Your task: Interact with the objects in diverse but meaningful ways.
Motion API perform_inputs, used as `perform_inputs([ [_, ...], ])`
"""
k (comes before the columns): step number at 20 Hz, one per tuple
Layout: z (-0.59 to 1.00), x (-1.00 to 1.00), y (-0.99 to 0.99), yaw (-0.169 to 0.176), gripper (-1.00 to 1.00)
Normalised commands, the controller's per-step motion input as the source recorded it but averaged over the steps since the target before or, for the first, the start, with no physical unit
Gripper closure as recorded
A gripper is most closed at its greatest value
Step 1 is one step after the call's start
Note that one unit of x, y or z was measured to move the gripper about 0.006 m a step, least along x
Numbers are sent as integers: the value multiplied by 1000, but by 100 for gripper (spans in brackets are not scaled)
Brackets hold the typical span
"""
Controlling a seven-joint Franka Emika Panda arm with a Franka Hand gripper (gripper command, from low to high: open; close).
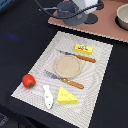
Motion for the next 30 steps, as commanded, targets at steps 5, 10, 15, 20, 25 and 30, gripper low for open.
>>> perform_inputs([
  [5,323,780,629,0,100],
  [10,377,682,760,0,100],
  [15,373,689,757,0,100],
  [20,335,718,711,0,100],
  [25,65,558,466,0,100],
  [30,-77,339,274,0,100],
])
